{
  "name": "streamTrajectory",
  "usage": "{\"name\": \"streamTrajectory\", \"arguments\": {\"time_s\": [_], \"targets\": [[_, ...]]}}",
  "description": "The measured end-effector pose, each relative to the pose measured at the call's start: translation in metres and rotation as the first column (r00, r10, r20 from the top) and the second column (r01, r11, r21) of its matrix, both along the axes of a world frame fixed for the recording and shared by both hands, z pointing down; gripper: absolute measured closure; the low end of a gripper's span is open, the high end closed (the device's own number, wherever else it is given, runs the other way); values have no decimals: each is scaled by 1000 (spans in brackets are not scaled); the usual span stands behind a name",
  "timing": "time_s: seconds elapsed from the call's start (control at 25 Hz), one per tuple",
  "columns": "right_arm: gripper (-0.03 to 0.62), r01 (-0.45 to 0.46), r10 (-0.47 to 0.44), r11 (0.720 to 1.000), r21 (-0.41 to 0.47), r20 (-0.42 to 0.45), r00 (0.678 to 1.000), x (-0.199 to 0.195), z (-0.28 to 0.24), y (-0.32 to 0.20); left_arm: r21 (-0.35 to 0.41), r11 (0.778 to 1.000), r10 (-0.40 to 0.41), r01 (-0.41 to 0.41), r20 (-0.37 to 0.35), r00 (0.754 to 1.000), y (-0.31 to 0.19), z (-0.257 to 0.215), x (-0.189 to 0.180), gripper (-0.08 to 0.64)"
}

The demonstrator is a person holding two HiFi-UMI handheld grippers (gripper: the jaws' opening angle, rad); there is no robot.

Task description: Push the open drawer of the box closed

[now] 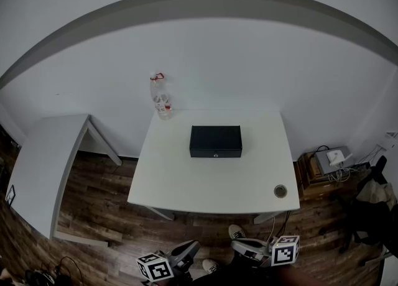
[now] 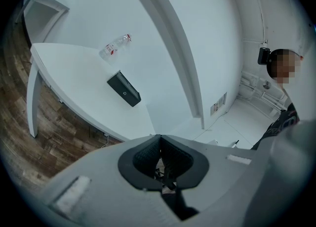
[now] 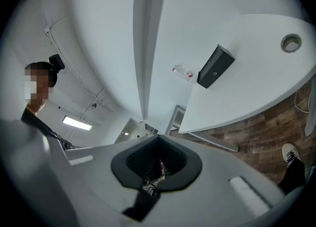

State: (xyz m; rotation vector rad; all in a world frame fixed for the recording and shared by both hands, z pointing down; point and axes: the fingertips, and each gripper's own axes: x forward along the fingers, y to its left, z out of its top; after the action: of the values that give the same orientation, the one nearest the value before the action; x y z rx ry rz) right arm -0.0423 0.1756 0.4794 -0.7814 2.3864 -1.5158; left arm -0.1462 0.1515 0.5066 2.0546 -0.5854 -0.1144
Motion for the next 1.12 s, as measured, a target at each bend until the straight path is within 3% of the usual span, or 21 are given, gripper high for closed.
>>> {"name": "streamTrajectory", "arguments": {"time_s": [1.12], "targets": [[589,-5,5,1000,3,-27,1000,5,1,3,-24,1000,-1,0,-28,1000,4,4,8,558]]}}
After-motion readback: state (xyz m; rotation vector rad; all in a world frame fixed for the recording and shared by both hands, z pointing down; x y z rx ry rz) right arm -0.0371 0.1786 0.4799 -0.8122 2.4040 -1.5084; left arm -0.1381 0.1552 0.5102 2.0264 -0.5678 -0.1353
